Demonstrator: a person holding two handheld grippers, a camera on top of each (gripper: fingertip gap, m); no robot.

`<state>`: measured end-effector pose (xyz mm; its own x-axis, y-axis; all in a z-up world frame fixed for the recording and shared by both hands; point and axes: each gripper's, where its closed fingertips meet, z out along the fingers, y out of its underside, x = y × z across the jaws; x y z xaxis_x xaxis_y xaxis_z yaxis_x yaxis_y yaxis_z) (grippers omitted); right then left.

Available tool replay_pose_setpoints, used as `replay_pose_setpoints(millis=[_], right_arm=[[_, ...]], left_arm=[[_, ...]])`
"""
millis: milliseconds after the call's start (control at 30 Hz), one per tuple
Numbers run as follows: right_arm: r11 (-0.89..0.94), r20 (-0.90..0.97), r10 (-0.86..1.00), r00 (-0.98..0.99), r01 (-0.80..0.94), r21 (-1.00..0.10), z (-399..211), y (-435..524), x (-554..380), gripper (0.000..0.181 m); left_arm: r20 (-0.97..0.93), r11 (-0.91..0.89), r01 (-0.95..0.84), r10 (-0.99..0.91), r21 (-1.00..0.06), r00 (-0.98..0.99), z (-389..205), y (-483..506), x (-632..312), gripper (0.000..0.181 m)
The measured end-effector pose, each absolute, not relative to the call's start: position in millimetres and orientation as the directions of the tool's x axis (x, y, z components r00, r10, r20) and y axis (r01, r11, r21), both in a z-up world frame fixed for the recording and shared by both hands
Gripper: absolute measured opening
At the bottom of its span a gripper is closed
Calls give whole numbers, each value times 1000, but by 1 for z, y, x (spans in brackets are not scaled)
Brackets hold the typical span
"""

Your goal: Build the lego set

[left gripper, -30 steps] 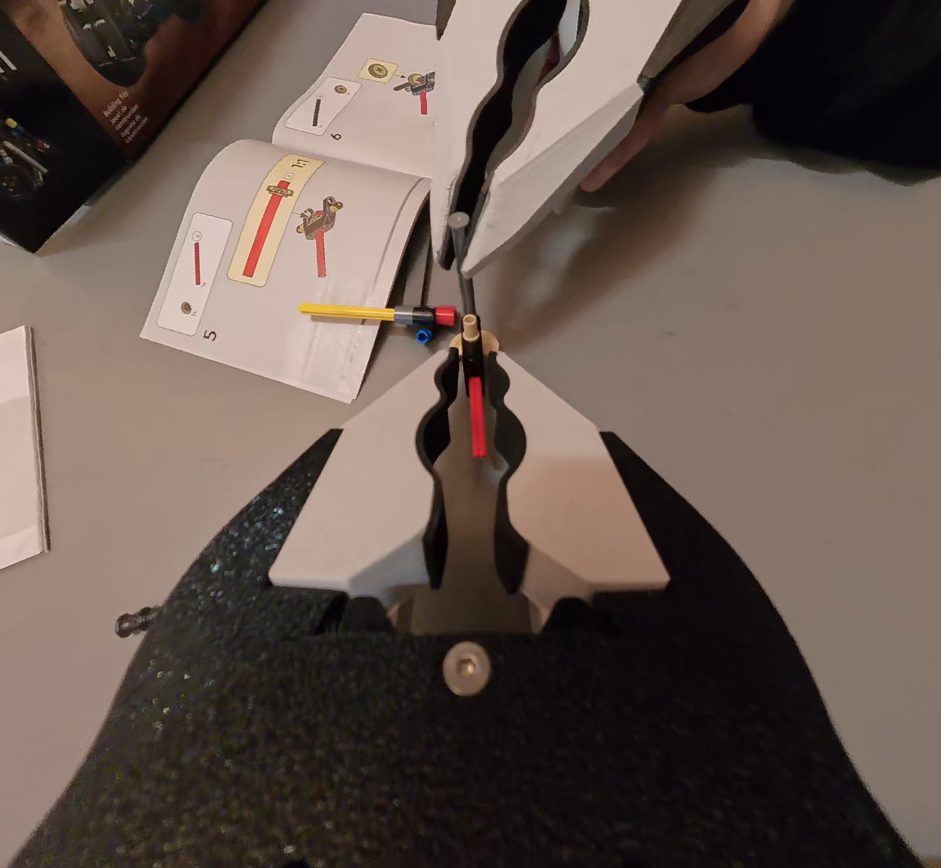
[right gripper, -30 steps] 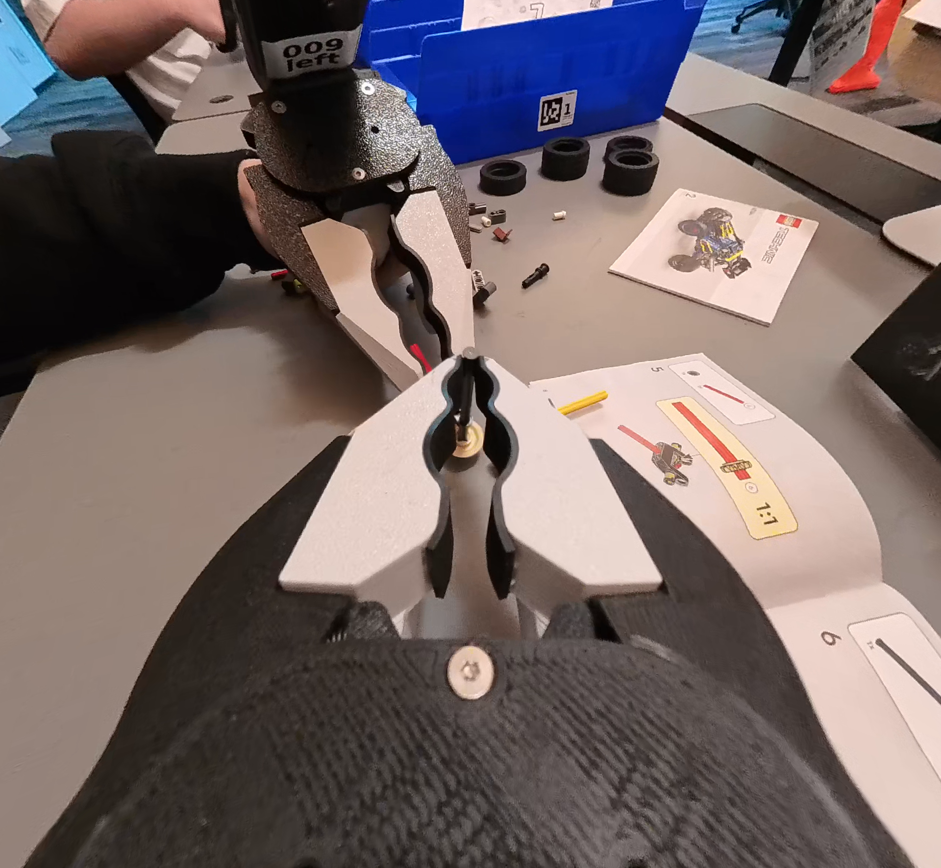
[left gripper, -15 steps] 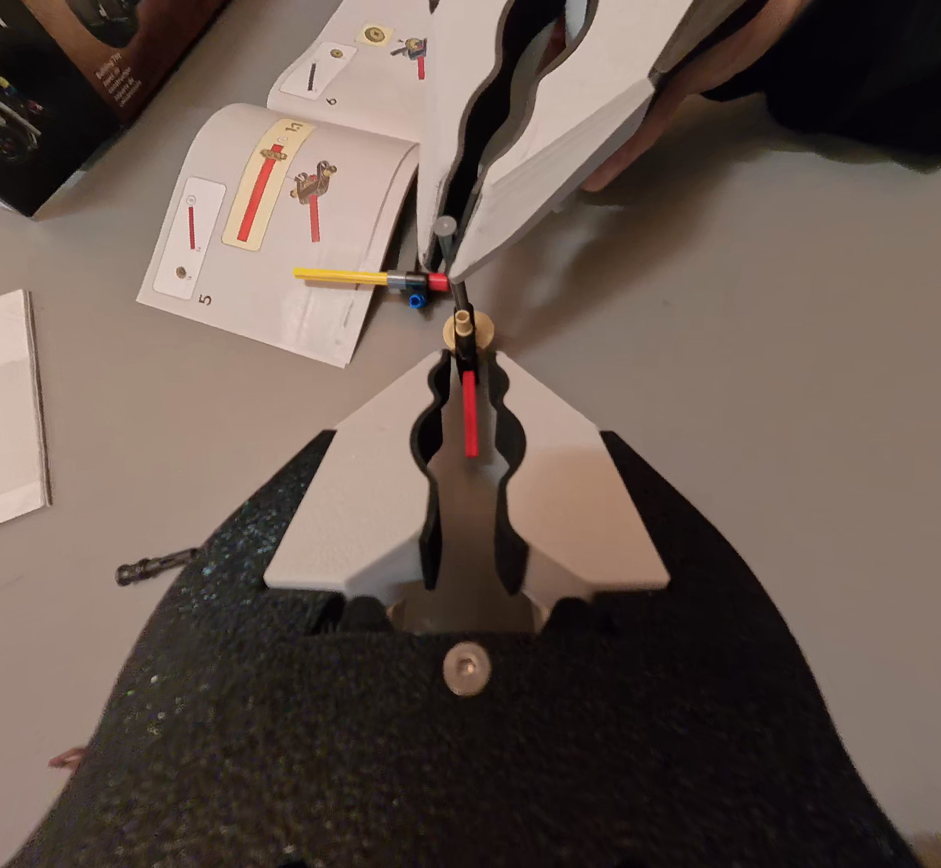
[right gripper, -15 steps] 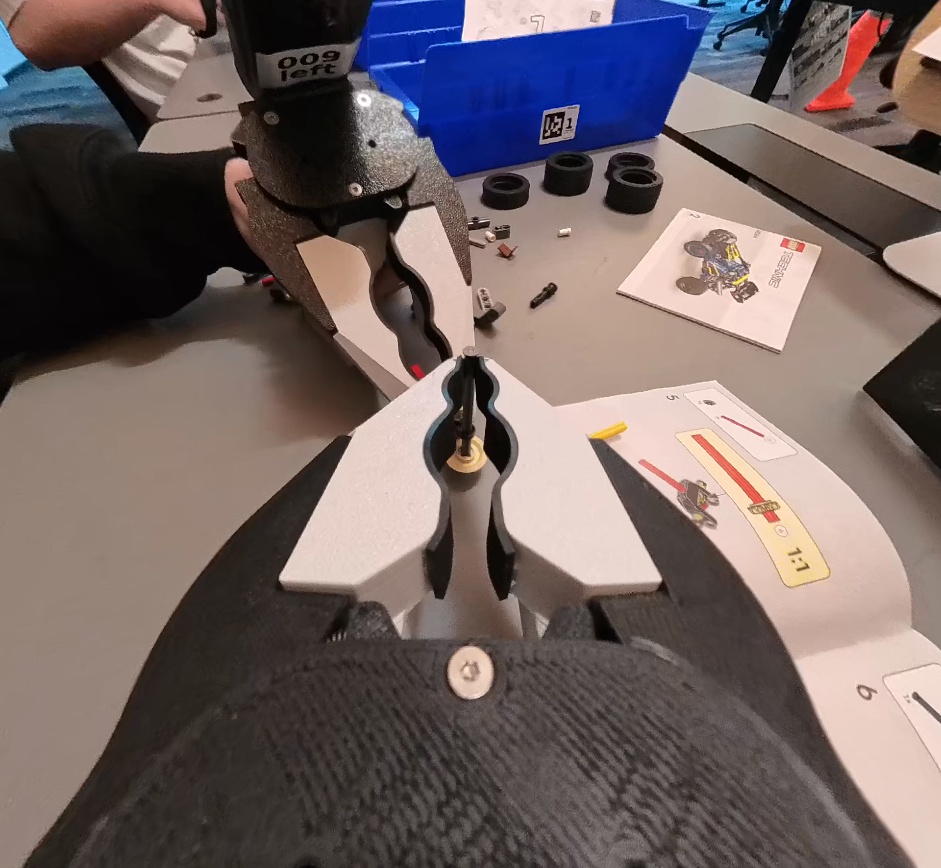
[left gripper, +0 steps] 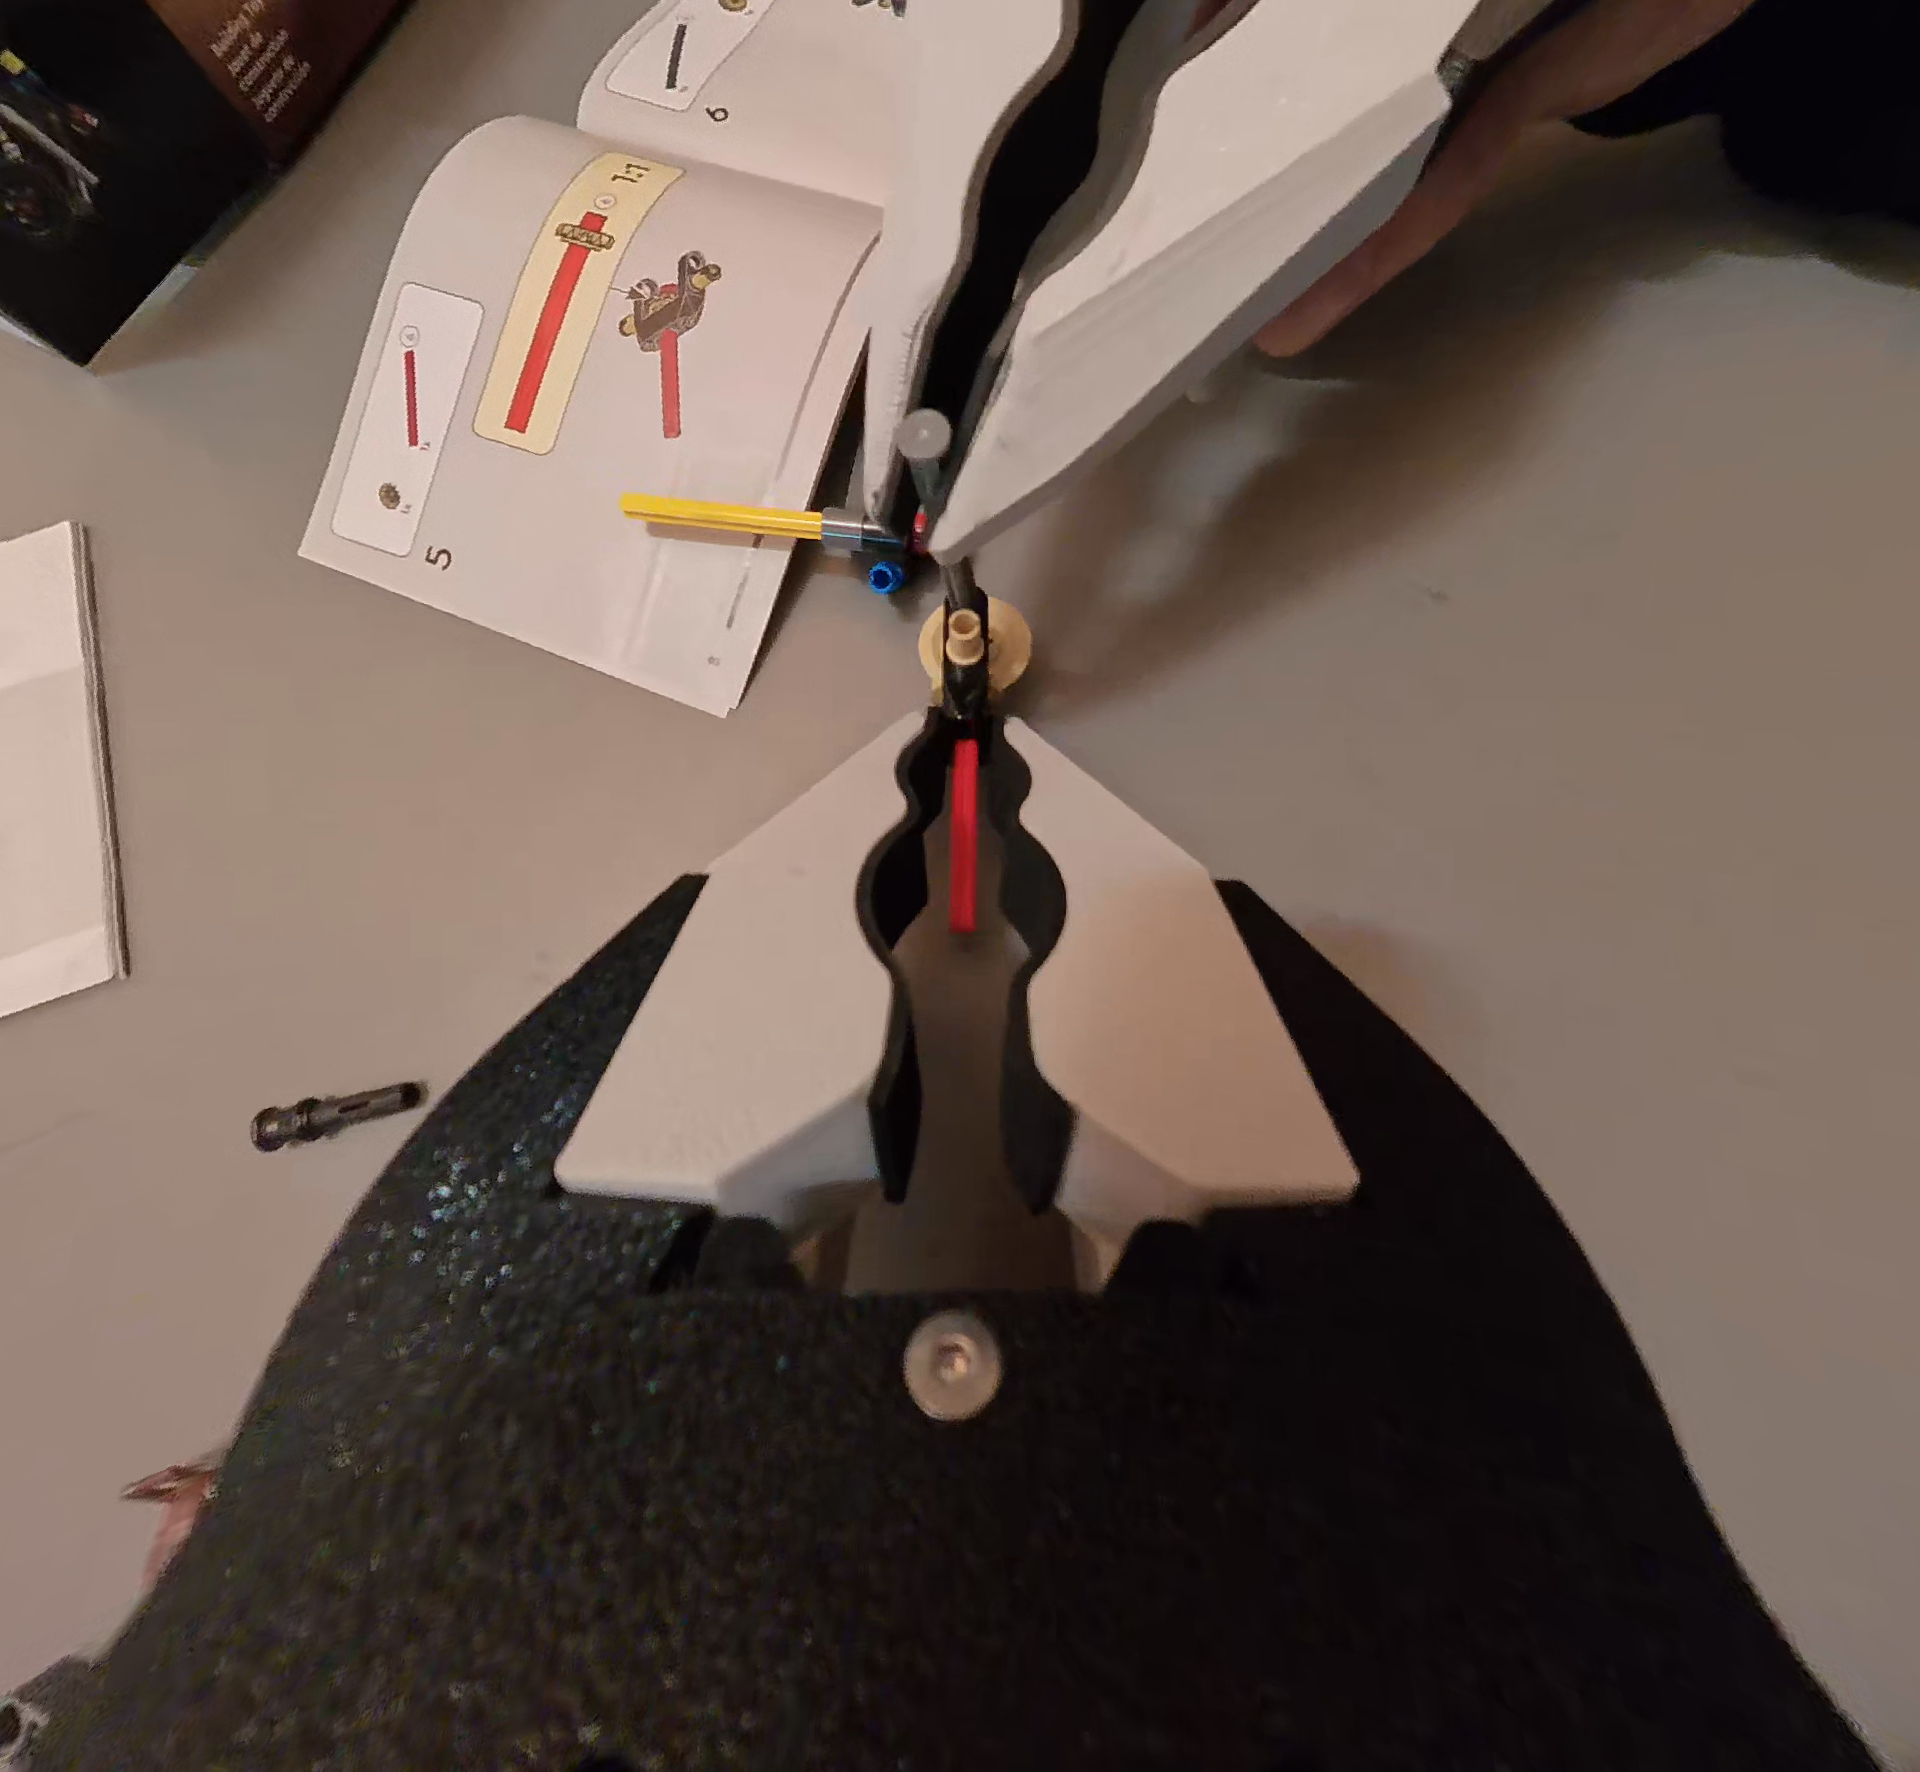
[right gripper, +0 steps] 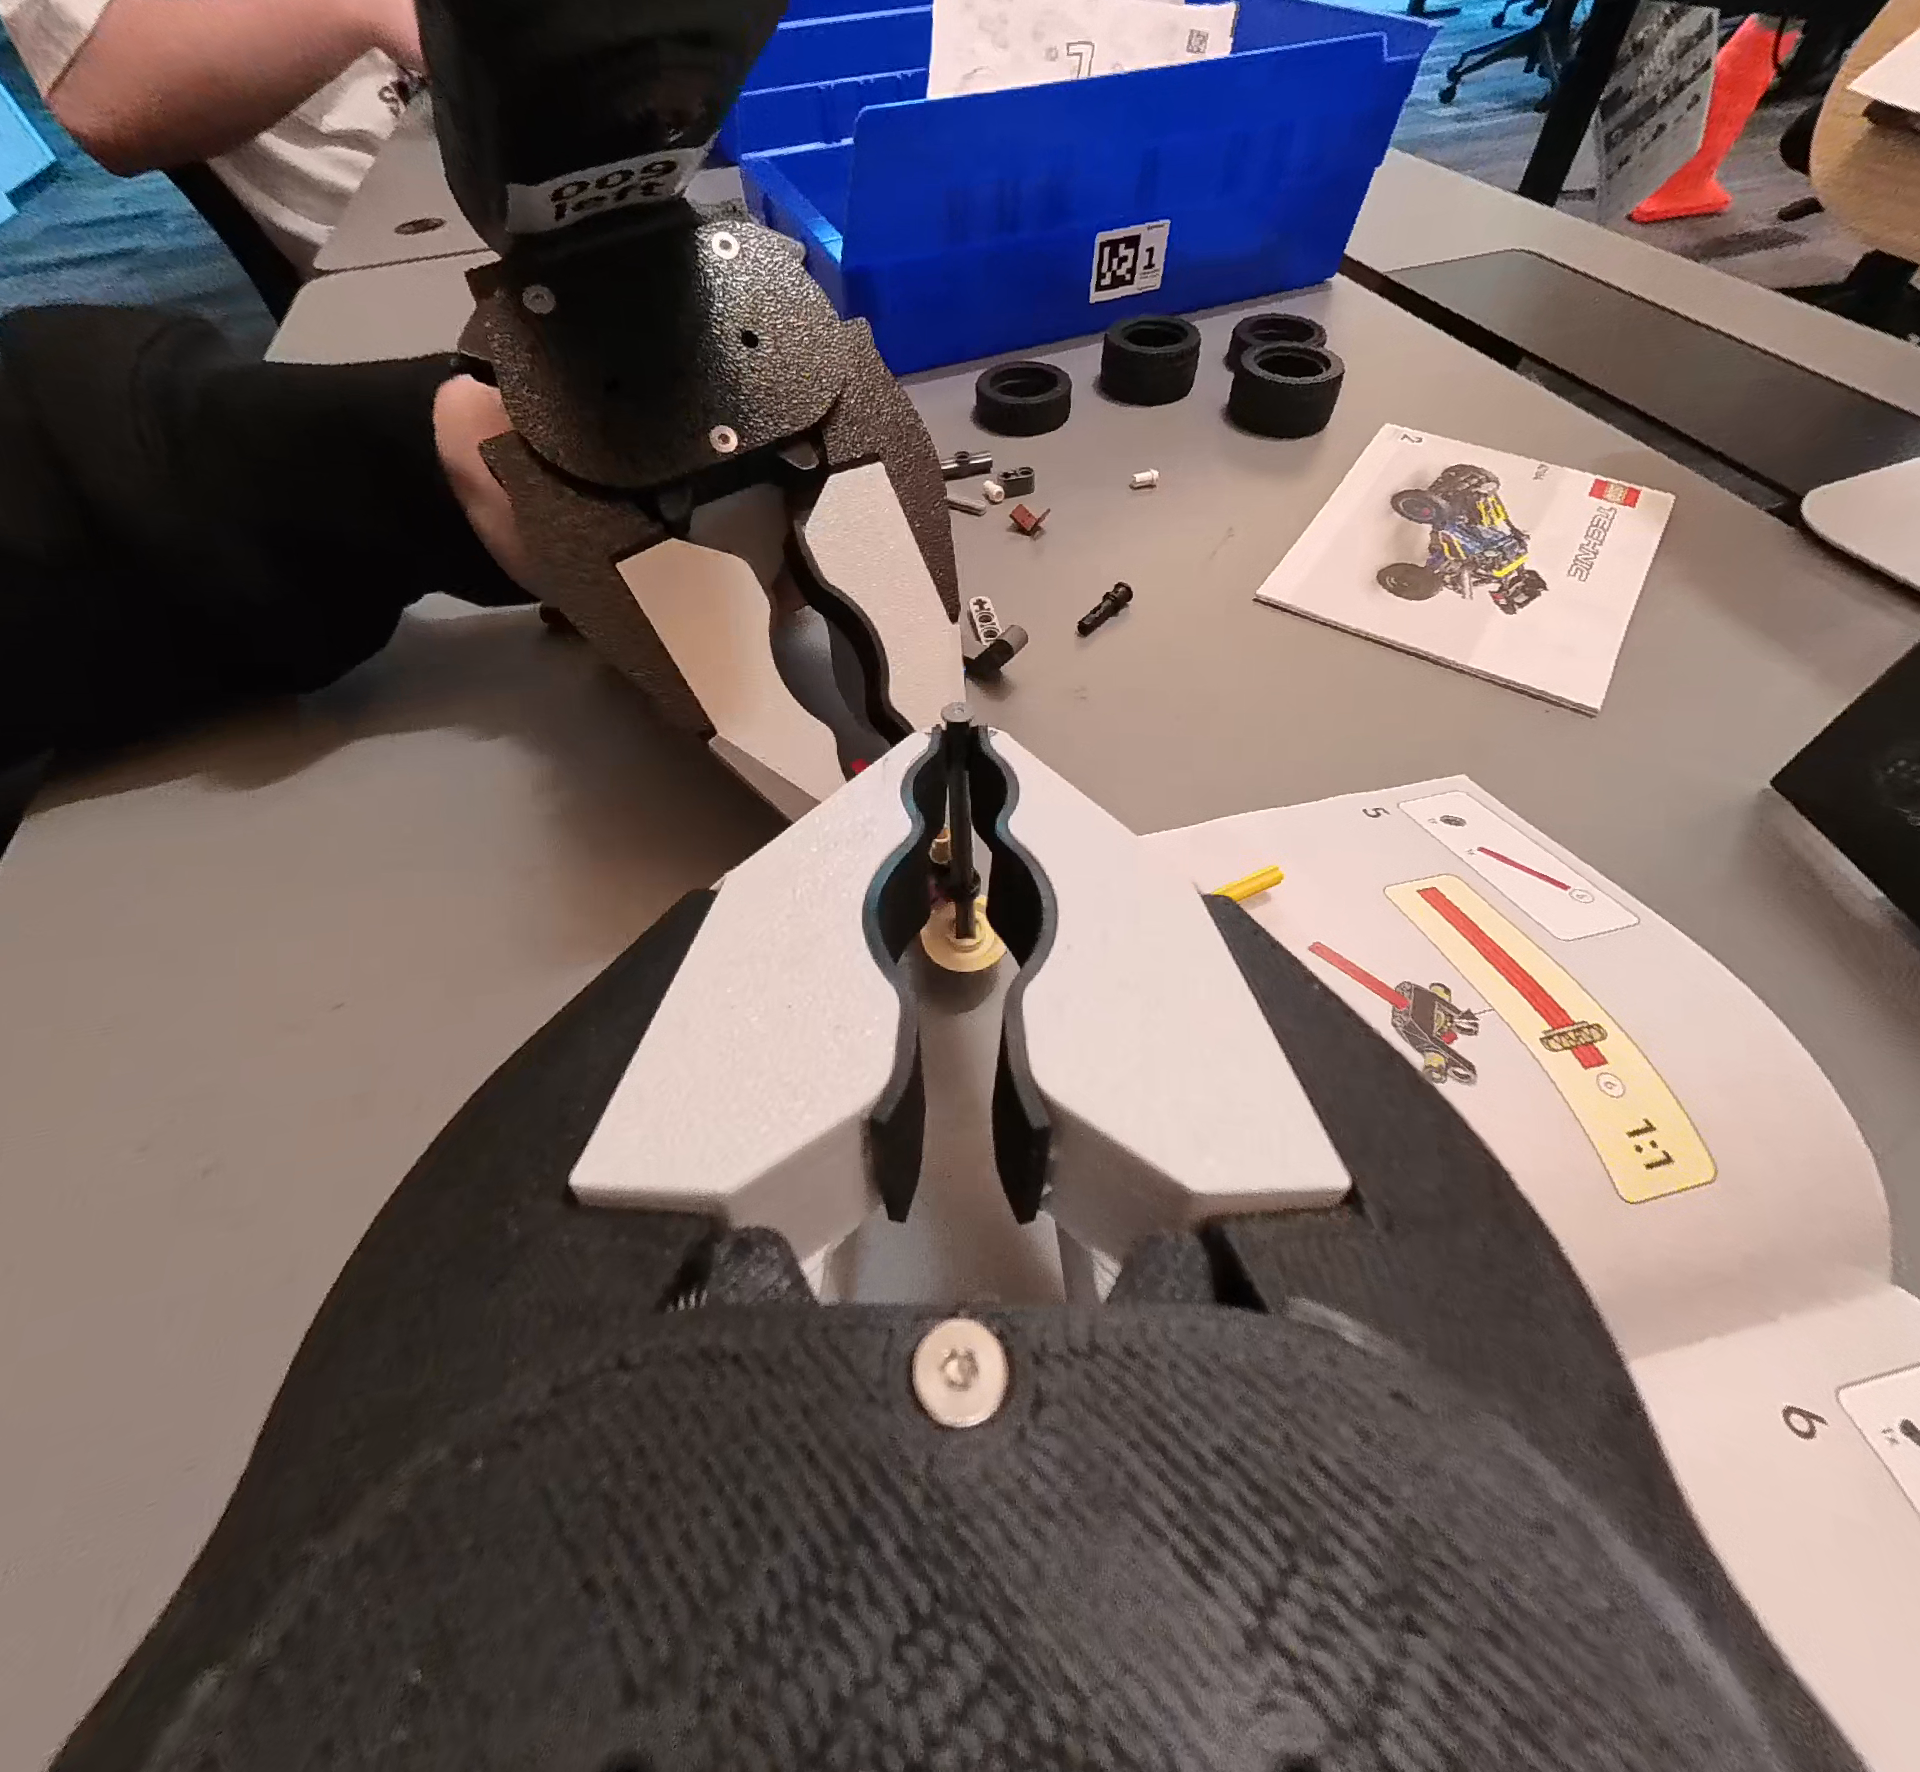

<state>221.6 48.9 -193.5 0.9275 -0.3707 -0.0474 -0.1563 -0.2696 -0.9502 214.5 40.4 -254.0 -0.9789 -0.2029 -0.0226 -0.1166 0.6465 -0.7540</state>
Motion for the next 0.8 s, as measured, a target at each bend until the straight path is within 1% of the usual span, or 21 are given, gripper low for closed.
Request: replay_pose_setpoints(millis=[33, 300, 433, 467, 500, 533, 633, 700, 800], right_arm=[[-265, -60, -373, 926, -168, -949, -194, 49, 222, 2], [-246, -116, -372, 921, -218, -944, -194, 48, 223, 2], [-220, -187, -318, 930, -264, -939, -192, 48, 219, 3], [-211, -184, -310, 933, -256, -943, -190, 46, 218, 8], [-189, -172, -312, 934, -239, -953, -184, 43, 219, 22], [-161, -160, -325, 932, -221, -962, -176, 38, 220, 30], [-78, -148, -327, 933, -183, -980, -158, 23, 221, 31], [-105, -156, -307, 939, -197, -975, -165, 17, 216, 34], [-110, -160, -276, 948, -197, -974, -167, 18, 206, 34]], left_arm=[[-12, 644, -127, -206, -754, -978, -254, 40, 214, 5], [16, 639, -146, -205, -755, -979, -254, 40, 215, 5], [27, 635, -152, -202, -757, -979, -253, 40, 214, 5], [28, 630, -151, -201, -762, -979, -252, 40, 214, 5], [33, 616, -154, -203, -772, -979, -250, 40, 214, 5], [47, 596, -162, -204, -786, -978, -246, 40, 214, 5], [97, 529, -196, -210, -826, -973, -234, 40, 213, 5], [141, 464, -222, -204, -857, -969, -218, 38, 211, 5], [202, 304, -248, -174, -920, -964, -173, 28, 206, 5]])
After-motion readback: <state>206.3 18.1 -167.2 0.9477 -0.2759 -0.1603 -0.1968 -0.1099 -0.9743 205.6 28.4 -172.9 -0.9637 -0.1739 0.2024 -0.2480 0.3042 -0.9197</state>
